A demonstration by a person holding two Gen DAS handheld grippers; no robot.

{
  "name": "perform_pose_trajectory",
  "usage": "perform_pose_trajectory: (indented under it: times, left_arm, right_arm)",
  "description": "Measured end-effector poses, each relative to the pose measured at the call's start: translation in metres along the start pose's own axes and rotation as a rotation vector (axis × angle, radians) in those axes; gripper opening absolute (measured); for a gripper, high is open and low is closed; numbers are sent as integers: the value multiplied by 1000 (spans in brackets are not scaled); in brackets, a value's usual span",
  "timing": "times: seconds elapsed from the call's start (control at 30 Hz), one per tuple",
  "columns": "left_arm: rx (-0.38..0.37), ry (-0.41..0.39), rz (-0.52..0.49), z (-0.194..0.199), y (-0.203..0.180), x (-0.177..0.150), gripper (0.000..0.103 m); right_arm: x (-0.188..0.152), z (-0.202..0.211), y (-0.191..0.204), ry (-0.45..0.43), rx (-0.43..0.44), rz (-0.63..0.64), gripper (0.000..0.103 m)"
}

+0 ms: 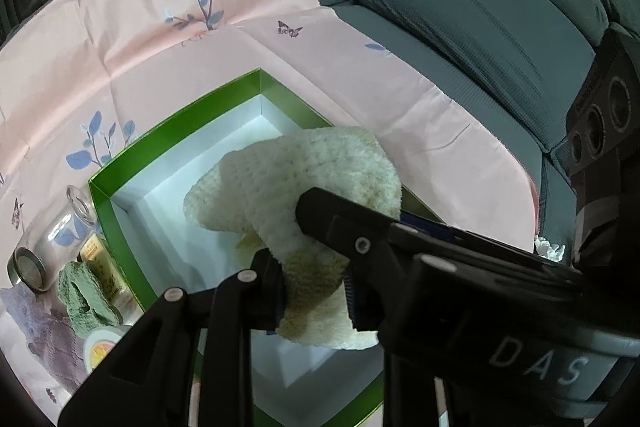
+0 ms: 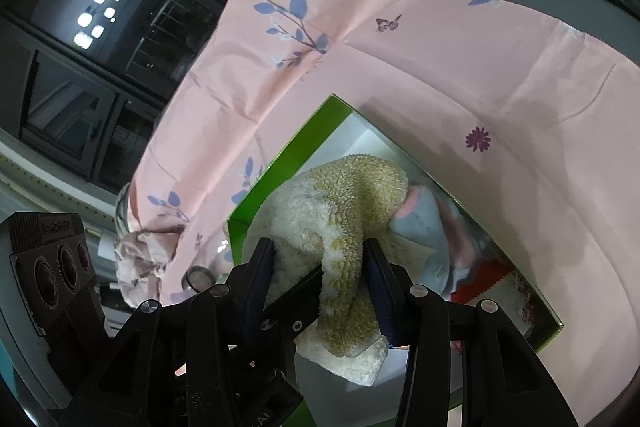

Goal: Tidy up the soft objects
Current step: 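Lower the towel into the green box and open the right gripper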

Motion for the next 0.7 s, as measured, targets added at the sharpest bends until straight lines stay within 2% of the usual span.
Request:
perform_pose_trajectory:
  times: [0.17, 0.43, 0.57, 0.7]
  left_arm:
    - [5, 31, 24, -9, 2, -3, 23]
    - [-29, 82, 62, -24, 3, -7, 25]
    - [-30, 86, 62, -26, 1, -7, 26]
    - [-20, 100, 69, -30, 2, -9, 31]
  right_arm:
    - [1, -4, -7, 8, -27, -19, 48]
    - [2, -9, -18, 8, -88, -44, 48]
    - [3, -8, -22, 11, -94, -58, 48]
    - [2, -10, -24, 13, -108, -62, 48]
Point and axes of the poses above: each gripper's, at about its wrist camera, not at the fingertips, and z roughly against the way its jaws point, y to its left, x to its top, the point moved 7 cm from there along -z, roughly the way its jaws point, and after that the axes turned 12 degrees about -z, right-handed, at the moved point
